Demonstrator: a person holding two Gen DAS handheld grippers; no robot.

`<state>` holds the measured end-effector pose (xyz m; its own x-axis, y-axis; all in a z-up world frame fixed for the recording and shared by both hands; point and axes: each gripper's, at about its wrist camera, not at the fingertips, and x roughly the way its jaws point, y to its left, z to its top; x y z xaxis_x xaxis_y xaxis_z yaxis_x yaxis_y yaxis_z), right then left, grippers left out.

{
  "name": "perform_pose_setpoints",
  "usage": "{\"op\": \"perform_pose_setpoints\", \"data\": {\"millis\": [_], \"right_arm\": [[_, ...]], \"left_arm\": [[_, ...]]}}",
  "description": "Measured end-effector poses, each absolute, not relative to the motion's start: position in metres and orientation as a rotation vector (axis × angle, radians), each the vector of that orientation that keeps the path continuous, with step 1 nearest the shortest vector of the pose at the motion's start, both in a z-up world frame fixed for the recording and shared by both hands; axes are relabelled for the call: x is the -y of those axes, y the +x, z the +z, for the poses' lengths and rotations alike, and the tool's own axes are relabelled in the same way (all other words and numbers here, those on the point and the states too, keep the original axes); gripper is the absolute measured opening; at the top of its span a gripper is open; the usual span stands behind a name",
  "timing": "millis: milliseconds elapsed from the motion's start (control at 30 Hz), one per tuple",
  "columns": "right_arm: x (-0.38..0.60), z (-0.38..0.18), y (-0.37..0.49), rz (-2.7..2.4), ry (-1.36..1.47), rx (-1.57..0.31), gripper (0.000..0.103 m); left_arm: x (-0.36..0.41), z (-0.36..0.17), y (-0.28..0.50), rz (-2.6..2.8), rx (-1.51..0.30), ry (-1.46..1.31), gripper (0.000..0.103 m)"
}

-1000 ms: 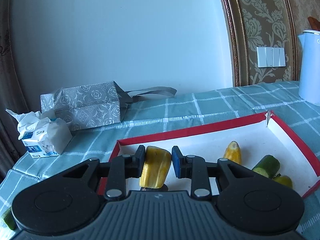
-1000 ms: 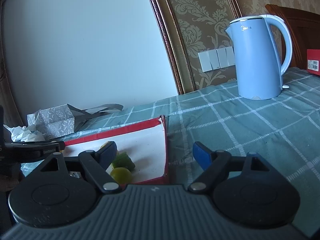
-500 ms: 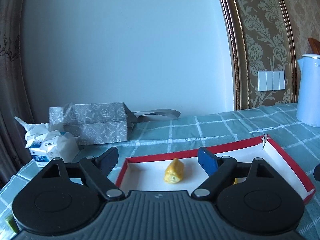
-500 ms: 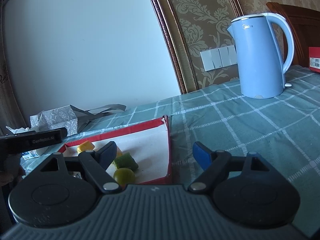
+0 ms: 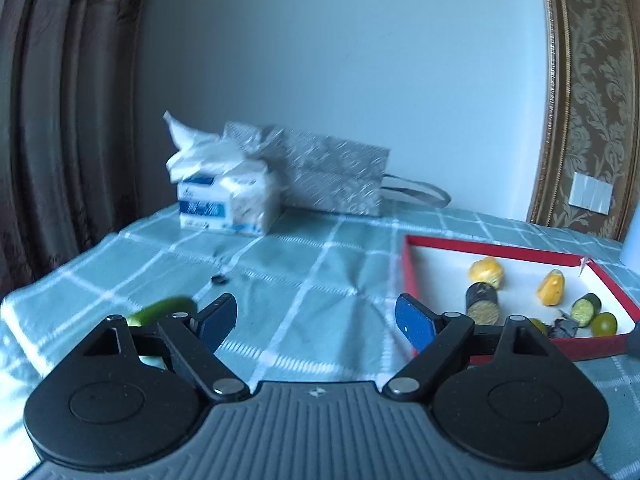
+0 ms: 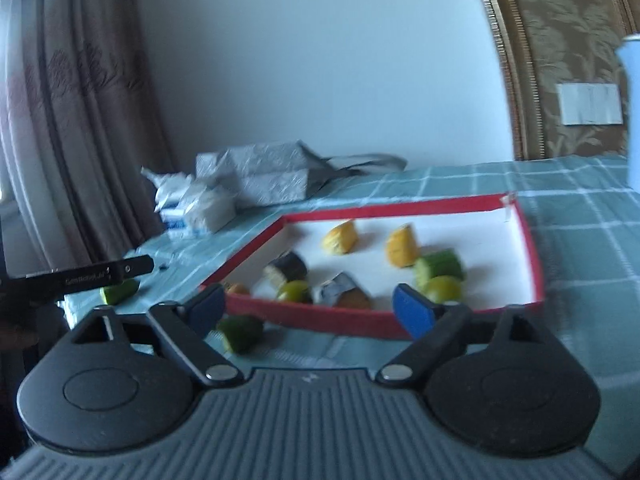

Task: Organize fruits
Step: 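Grasp the dark green wedge with the right tool while the left tool grasps the small brown fruit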

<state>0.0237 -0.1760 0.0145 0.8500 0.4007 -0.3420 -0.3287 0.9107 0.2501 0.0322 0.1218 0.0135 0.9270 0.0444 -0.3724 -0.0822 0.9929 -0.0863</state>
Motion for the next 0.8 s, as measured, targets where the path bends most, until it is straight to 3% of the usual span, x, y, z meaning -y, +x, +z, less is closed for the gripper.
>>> {"op": "perform_pose_setpoints", "data": {"millis": [133,333,500,600,667,800], "right_arm": [[0.142,0.009,0.033,0.382,0.129,-0.447,0.096],[0.101,-0.002,0.042,0.410,0.065,-0.505,0.079],[0.083,-0.006,0.050,0.410,0.026,-0.520,0.076],[0.081,-0.010,0.061,0.409,0.038,-0.562,0.064],[0.079,-0.012,0.068,0.403,0.042,-0.594,0.050],[0.077,-0.015,0.073,0.395,0.045,-0.606,0.046]], "left_arm": [[-0.138,0.006,0.034,0.083,-0.383,-0.178,0.087],[-0.137,0.005,0.033,0.052,-0.364,-0.190,0.087],[-0.137,0.005,0.033,0.038,-0.356,-0.201,0.087],[-0.136,0.004,0.033,0.028,-0.361,-0.194,0.087],[-0.135,0.003,0.034,0.025,-0.366,-0.193,0.087],[-0.134,0.003,0.034,0.024,-0.369,-0.189,0.087]]}}
